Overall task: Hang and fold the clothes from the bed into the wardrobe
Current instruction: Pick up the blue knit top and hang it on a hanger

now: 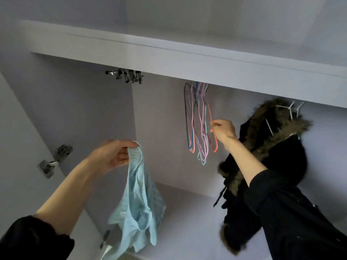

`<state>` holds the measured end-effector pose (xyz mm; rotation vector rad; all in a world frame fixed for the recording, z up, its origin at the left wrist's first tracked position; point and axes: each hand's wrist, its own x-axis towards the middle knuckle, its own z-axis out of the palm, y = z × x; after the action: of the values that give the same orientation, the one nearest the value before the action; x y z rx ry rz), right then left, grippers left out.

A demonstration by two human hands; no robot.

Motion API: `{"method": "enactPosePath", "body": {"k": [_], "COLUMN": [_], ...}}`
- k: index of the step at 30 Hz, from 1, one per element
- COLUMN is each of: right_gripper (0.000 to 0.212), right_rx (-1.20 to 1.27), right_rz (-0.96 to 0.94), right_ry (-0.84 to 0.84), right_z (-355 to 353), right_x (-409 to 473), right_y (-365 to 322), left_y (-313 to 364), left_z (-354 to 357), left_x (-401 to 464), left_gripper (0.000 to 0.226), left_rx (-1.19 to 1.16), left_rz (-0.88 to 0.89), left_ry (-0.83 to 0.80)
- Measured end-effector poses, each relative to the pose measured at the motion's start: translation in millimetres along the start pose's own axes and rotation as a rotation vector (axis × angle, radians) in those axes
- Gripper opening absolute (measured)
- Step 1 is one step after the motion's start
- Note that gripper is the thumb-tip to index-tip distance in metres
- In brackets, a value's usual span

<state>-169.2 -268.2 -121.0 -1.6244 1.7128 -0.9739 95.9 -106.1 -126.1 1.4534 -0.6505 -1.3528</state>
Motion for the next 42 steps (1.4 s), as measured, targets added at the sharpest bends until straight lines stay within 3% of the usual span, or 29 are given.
{"method": "enactPosePath", "body": {"k": [9, 14, 20, 22, 25, 27, 30, 33, 39, 42], "right_gripper": [0.033, 0.025, 0.034, 0.039, 0.02, 0.023, 0.039, 0.044, 0.053, 0.047], "right_rx": [0.183, 0.169, 0.27, 0.37, 0.572, 0.638, 0.535, 0.451, 0.515, 0.667], "right_rz": [-0.06, -0.042, 0.019, 0.049, 0.124, 0.204, 0.342, 0.362, 0.36, 0.432], "right_ry": [0.143, 0.251, 0.365, 0.359, 0.311, 0.289, 0.277, 0.295, 0.364, 0.288], "right_z": [-18, -22, -19, -21, -31, -39, -41, -34, -31, -32], "right_x": [8, -28, -80, -99, -104, -102, -106, -124, -141, -140], "right_y": [23, 65, 125, 138, 139, 136, 148, 167, 170, 173], "left_y": [5, -3, -21, -26, -31, -33, -38, -44, -51, -54], "left_z": [28, 37, 52, 56, 62, 64, 69, 71, 65, 66], "left_x": [10, 8, 7, 8, 9, 8, 4, 0, -4, -8], "left_gripper": [0.006, 0.007, 0.007, 0.007, 0.007, 0.004, 0.007, 0.01, 0.008, 0.007], "left_rx": [0.032, 0.054, 0.096, 0.14, 0.24, 0.294, 0.335, 0.343, 0.381, 0.403], "left_rz": [0.016, 0.005, -0.045, -0.053, -0.042, -0.034, -0.042, -0.052, -0.08, -0.082], "left_ry": [0.028, 0.004, -0.032, -0.034, -0.037, -0.046, -0.061, -0.071, -0.043, -0.031]}}
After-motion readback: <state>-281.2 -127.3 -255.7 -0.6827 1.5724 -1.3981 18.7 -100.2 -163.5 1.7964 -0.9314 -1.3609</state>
